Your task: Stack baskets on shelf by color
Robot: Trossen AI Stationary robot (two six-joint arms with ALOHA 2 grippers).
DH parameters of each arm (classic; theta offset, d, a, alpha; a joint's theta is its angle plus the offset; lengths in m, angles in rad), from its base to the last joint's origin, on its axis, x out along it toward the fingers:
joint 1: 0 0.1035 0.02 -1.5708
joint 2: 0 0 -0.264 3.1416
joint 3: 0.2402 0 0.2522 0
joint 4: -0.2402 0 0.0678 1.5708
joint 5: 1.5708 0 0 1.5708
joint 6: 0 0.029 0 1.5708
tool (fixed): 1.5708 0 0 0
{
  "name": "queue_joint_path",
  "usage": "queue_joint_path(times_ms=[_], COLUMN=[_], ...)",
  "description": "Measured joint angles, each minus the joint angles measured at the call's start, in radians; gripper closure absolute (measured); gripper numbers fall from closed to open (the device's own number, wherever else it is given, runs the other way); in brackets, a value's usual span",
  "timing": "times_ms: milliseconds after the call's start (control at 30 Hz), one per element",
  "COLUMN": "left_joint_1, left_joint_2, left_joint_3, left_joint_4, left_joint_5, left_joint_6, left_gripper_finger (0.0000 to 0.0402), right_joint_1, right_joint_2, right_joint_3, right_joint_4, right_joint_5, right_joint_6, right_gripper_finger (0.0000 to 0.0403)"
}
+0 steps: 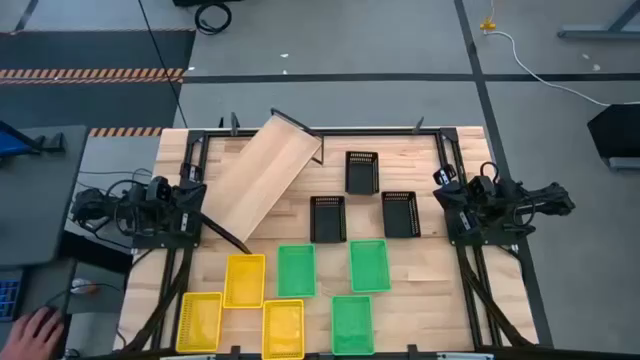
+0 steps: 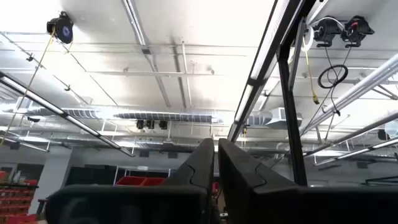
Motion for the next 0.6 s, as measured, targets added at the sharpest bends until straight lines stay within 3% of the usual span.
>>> queue_joint_path(times_ms=[600], left_joint_1=[0.0], left_joint_2=[0.0], left_joint_3=[0.0], left_joint_4=[0.0], left_joint_5=[0.0], left_joint_6=[0.0], left_gripper_finger=[0.0369], right_joint_1=[0.0], right_joint_2=[0.0], right_joint_3=[0.0], right_joint_4=[0.0], right_joint_5=[0.0], right_joint_6=[0.0], right_gripper_finger=[0.0385])
